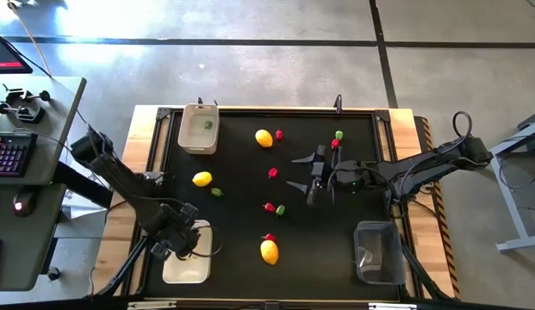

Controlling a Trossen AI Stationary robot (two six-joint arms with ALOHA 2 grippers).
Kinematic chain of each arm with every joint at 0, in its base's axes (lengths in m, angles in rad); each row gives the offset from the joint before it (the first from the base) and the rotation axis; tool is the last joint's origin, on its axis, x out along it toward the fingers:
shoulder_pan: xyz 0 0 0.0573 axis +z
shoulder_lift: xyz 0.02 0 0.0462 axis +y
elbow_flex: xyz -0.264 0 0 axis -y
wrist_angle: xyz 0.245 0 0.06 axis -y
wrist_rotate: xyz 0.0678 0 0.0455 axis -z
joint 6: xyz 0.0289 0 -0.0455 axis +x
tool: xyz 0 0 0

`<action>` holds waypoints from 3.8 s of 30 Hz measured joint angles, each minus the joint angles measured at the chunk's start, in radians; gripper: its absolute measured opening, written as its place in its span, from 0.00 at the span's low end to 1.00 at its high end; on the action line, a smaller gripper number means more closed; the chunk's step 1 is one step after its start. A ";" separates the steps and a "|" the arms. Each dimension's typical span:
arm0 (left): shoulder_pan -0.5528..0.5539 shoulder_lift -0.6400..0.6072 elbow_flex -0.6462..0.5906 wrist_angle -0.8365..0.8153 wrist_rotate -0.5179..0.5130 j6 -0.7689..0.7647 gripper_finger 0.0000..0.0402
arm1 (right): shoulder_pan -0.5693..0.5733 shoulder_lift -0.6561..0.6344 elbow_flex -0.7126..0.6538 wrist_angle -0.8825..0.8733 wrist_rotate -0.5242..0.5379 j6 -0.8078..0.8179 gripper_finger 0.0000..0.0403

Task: Sort produce into baskets
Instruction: Put the yellow lemon into the white bin, then put the red chili pepper into the black transparent bin

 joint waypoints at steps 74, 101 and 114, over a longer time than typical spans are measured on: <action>0.838 -0.364 -0.578 1.633 -0.022 0.336 0.02 | -0.159 0.154 -0.333 0.408 0.034 0.176 0.00; 1.125 -0.126 -0.602 1.825 0.219 0.375 0.02 | -0.190 0.153 -0.336 0.411 0.032 0.199 0.00; 1.148 0.056 -0.601 1.976 0.269 0.335 0.02 | -0.186 0.153 -0.225 0.174 0.032 0.255 0.05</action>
